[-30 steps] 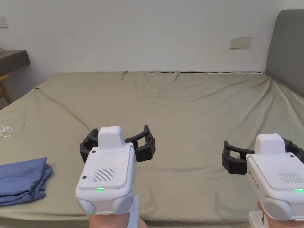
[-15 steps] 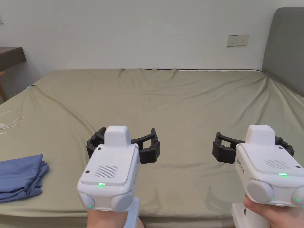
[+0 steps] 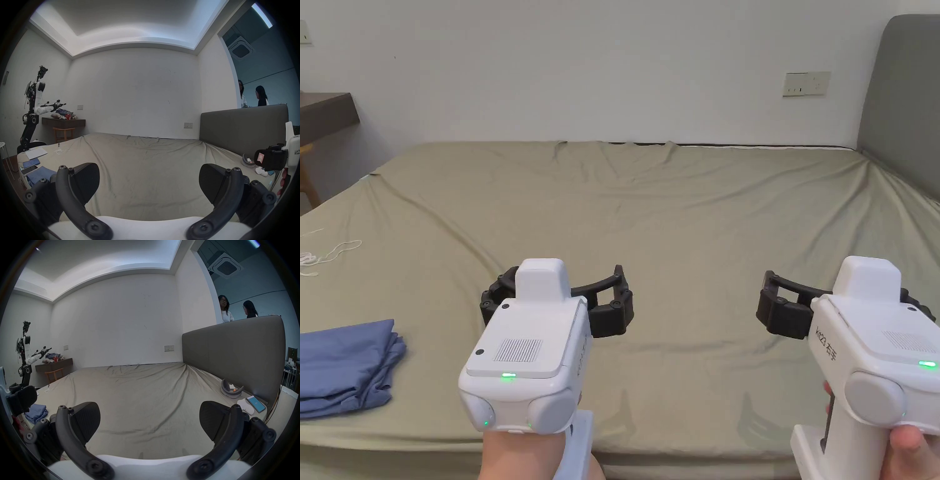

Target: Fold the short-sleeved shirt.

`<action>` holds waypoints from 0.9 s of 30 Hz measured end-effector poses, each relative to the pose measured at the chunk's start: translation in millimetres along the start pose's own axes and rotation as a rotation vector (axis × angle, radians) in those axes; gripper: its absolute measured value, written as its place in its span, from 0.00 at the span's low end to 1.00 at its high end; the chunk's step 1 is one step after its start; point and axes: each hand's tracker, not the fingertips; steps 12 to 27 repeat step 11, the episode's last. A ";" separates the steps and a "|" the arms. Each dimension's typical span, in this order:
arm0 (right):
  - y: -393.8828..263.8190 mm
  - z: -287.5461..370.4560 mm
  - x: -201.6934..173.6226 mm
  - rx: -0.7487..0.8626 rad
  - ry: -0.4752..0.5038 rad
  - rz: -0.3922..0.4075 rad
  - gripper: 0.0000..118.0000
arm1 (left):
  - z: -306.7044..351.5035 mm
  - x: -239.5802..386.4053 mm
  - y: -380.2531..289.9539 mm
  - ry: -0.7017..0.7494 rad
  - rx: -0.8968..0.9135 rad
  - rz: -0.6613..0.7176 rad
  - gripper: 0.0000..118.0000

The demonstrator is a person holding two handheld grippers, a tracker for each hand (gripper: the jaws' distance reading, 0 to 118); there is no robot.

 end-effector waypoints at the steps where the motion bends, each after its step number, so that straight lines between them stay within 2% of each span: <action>1: 0.2 -0.3 0.0 0.000 -0.006 0.003 1.00 | -0.2 -0.6 -0.2 0.001 -0.001 0.003 1.00; 27: -2.3 -3.4 -0.9 0.007 -0.003 0.025 1.00 | -2.7 -3.2 -1.3 0.002 -0.005 -0.005 1.00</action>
